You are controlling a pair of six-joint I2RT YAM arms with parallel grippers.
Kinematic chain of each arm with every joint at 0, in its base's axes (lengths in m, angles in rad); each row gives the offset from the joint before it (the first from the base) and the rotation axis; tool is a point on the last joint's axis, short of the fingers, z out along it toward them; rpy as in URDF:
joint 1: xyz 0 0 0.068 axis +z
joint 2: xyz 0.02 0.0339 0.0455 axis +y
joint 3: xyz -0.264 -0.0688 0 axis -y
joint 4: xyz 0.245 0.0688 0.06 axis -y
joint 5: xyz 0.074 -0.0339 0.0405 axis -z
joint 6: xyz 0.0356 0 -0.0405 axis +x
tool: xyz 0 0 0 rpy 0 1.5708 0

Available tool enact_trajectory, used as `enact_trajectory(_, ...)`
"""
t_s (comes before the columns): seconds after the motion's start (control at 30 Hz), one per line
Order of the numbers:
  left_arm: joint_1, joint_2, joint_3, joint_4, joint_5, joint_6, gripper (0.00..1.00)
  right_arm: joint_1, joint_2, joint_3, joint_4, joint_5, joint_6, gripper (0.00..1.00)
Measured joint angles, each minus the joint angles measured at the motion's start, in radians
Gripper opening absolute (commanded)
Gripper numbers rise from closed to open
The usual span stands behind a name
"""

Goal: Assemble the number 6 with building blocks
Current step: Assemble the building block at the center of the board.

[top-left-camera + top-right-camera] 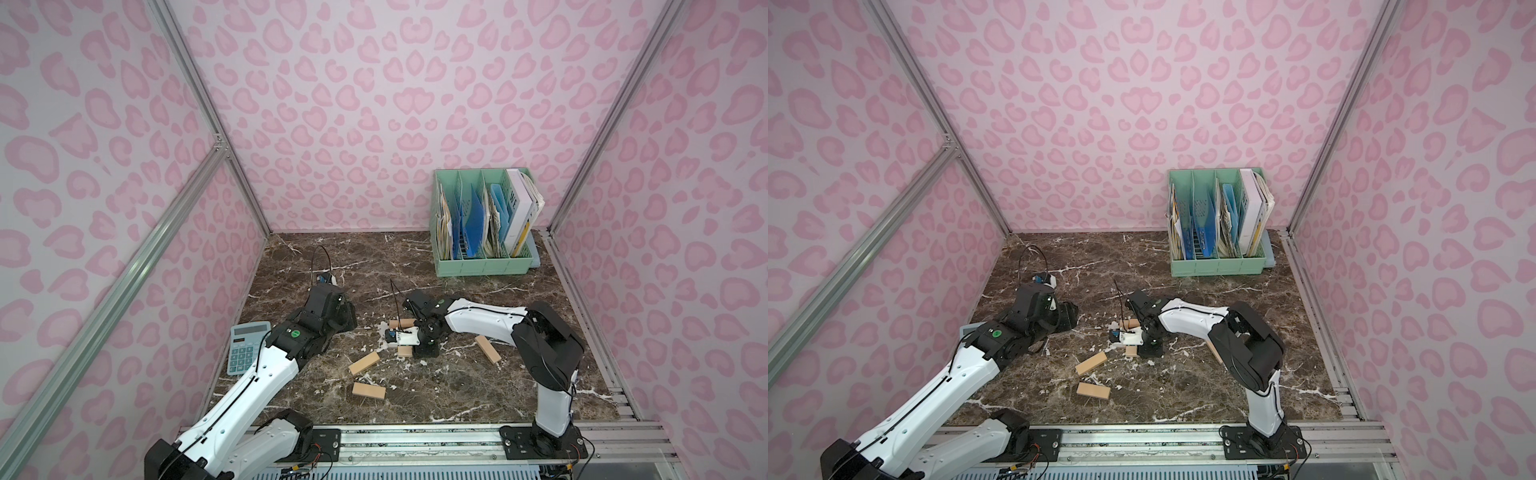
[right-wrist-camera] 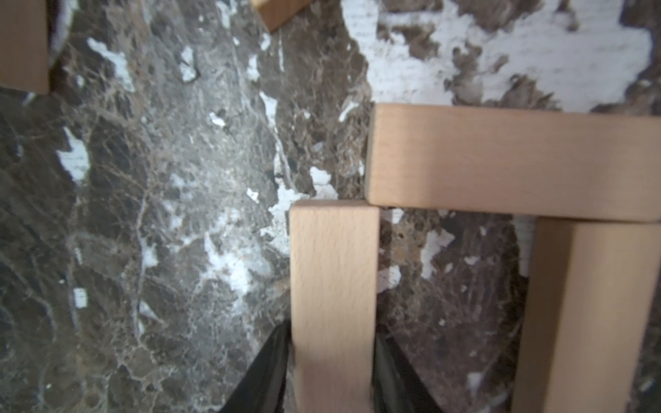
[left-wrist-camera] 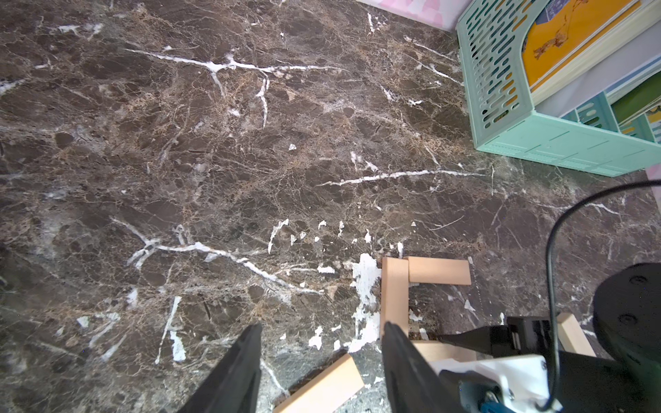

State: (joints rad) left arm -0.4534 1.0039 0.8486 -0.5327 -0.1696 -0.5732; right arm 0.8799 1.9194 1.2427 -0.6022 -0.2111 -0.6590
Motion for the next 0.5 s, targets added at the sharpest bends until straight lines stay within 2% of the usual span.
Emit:
enact_trajectory(0.13, 0.000, 0.000, -0.004, 0.000, 0.000, 0.000, 0.57, 0.000, -0.008, -0.008, 0.000, -0.004, 0.001, 0.60)
enact_trajectory(0.4, 0.000, -0.009, -0.009, -0.001, 0.000, -0.001, 0.57, -0.001, -0.064, -0.014, -0.004, 0.018, 0.012, 0.63)
enact_trajectory(0.5, 0.000, -0.010, -0.003, -0.007, 0.000, 0.000, 0.57, -0.021, -0.145, -0.009, -0.008, 0.032, 0.028, 0.70)
